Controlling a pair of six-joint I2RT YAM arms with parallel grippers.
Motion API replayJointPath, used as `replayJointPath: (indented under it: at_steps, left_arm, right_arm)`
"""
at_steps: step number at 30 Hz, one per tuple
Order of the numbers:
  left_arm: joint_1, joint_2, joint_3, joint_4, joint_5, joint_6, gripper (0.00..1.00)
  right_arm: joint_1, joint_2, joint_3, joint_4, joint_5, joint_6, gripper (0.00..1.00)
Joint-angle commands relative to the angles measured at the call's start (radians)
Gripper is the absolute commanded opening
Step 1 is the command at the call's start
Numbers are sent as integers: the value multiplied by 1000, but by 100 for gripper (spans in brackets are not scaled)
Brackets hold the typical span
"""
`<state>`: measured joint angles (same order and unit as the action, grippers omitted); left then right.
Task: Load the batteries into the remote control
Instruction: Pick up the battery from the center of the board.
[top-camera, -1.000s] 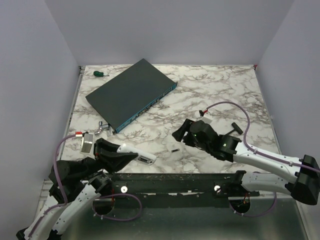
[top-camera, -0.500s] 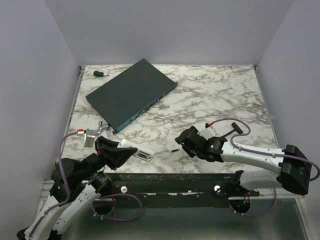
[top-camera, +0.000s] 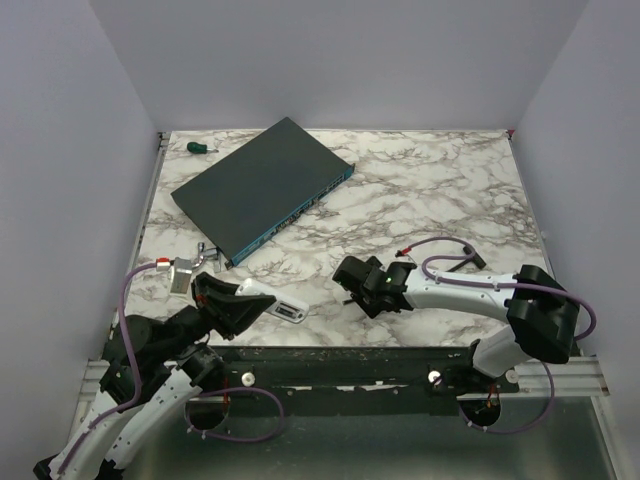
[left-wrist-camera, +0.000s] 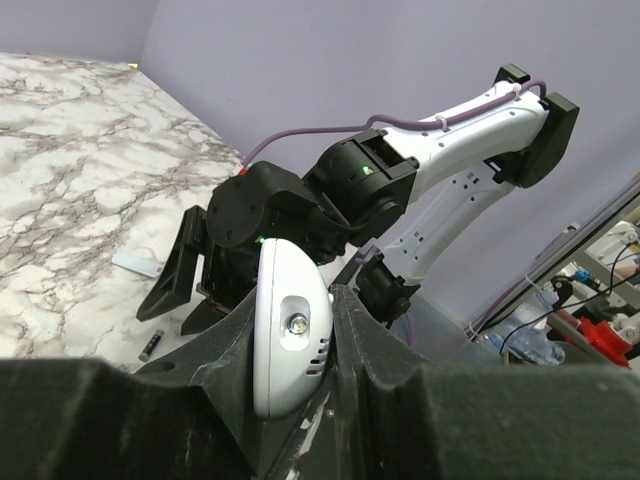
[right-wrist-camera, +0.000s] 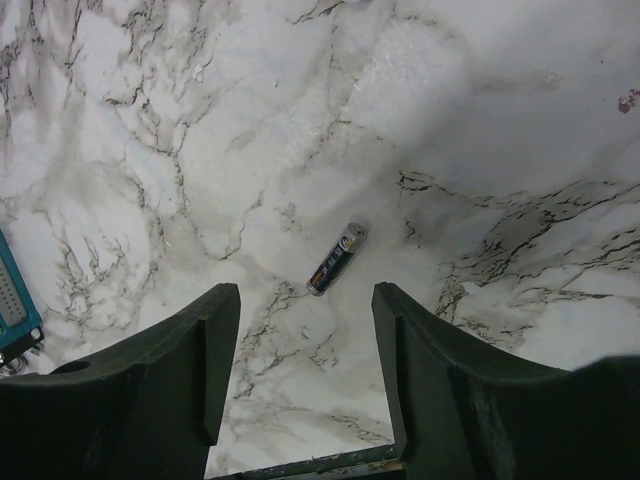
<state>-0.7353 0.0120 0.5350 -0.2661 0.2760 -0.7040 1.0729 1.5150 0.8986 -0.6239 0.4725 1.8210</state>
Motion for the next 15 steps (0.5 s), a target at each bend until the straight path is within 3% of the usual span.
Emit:
replayJointPath:
  at_steps: [1,15]
  left_arm:
    - [3,-79,9,1,-27,-3,0]
    - [2,-70,12,-4,-32,9,0]
  right_arm:
    - [3,8,-8,-15,-1,50,61]
    - [2,66,10,0,17,51,54]
